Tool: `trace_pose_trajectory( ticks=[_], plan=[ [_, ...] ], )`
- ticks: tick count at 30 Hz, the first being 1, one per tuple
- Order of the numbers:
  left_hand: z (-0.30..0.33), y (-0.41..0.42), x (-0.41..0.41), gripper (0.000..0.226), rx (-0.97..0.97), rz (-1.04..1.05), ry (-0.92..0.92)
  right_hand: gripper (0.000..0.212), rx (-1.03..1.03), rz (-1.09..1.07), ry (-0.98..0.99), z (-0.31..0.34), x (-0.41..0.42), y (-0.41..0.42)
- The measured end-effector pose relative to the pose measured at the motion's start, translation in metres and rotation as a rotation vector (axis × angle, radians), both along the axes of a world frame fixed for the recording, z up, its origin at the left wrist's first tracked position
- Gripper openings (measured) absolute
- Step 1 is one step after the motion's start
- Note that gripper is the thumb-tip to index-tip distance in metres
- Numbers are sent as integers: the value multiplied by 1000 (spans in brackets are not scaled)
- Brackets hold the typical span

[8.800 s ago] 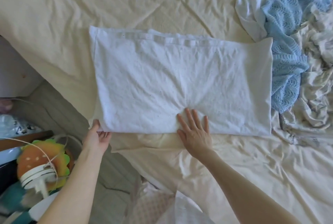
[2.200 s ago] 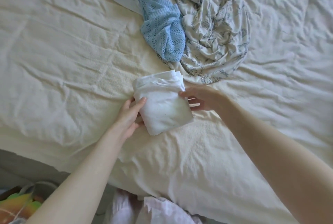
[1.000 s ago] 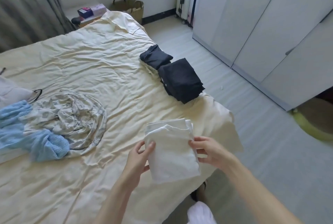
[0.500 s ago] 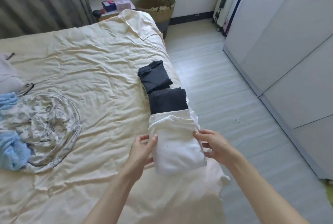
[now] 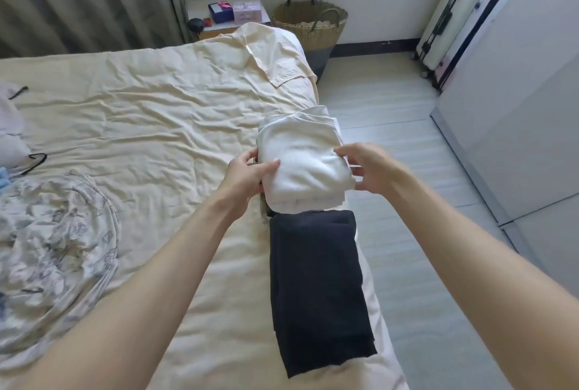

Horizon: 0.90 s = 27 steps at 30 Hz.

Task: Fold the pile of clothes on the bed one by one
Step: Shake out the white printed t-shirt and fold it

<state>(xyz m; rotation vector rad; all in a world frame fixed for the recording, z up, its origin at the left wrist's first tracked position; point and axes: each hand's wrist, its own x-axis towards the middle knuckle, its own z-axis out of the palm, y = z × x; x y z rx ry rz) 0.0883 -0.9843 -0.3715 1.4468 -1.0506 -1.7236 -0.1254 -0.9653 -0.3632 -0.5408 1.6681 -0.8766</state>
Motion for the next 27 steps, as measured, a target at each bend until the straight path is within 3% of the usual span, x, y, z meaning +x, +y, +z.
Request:
trace_pose_trajectory(
  ticks=[7,10,12,15,19,22,27],
  plan=[
    [-101,-62,-12,67,-36,27,-48,11,-1,3,-20,-94,-4,-67],
    [-139,-57,-13,65,-99,-60,-179,43,-8,42,47,-132,1,-67],
    [-157,-55,-11,65,-164,-155,-309,53,-27,37,155,-151,5,-62],
    [-159,-57,-6,63,-370,-251,-530,49,-182,114,447,-158,10,-58],
    [-154,-51,-6,60,-696,-539,-791,45,-463,505,907,-157,16,-43],
    [-153,-50,-10,57,-618,-815,-992,37,-304,786,1030,-155,16,-38],
    [-110,-49,-5,60,-657,-915,-1217,49,-208,851,1116,-114,16,-25]
  ],
)
